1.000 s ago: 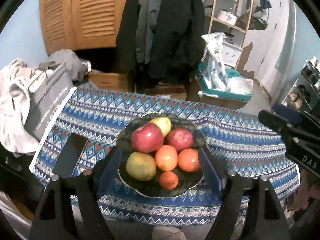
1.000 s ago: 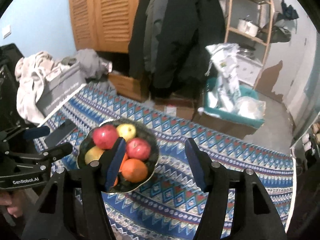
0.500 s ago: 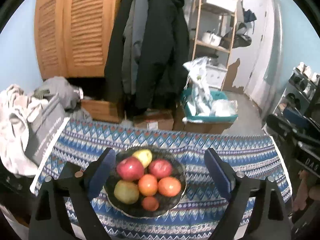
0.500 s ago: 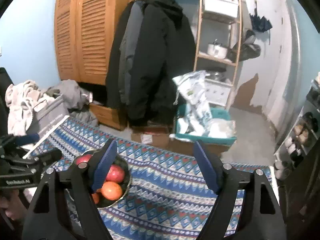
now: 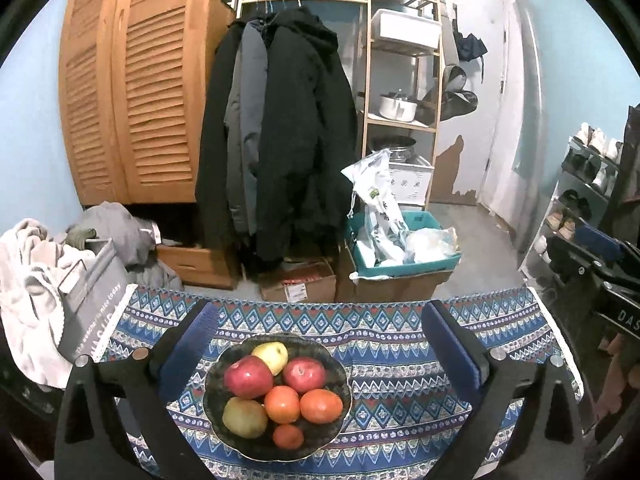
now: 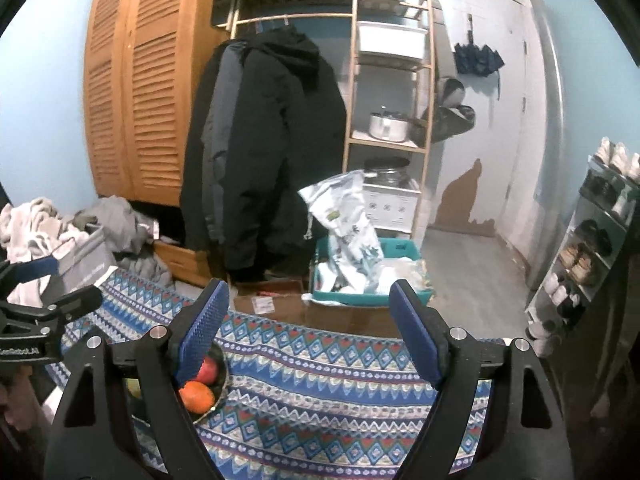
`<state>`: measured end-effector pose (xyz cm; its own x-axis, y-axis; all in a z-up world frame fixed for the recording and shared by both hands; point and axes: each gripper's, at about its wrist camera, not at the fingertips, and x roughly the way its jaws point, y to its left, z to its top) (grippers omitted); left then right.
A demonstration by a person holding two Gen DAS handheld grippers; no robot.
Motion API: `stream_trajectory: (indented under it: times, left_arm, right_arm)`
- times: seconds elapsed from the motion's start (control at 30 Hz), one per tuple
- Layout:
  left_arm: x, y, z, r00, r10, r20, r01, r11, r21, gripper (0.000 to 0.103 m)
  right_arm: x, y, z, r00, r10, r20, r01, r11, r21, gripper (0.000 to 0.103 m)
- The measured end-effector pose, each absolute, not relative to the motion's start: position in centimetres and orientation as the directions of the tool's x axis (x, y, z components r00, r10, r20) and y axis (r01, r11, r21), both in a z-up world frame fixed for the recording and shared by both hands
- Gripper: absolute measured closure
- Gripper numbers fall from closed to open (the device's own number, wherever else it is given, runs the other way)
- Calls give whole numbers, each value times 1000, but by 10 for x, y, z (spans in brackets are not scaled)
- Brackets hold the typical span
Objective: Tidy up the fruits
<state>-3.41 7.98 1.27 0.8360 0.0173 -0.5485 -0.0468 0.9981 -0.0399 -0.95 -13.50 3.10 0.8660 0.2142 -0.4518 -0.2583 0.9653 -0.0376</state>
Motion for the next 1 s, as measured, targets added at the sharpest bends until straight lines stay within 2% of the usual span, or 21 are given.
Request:
stream_trajectory:
  times: [0.33,1.0]
  left_arm:
    - [-28,63,13,828,4,-560,-37,998,-47,1]
    - [-14,49,1,817,1,-577,-24,999,-32,1]
  right_arm:
    - [-2,-164,23,871,157,-466,-193,981,-29,22]
    - [5,-169,8,852,168,-495,-212,977,-34,22]
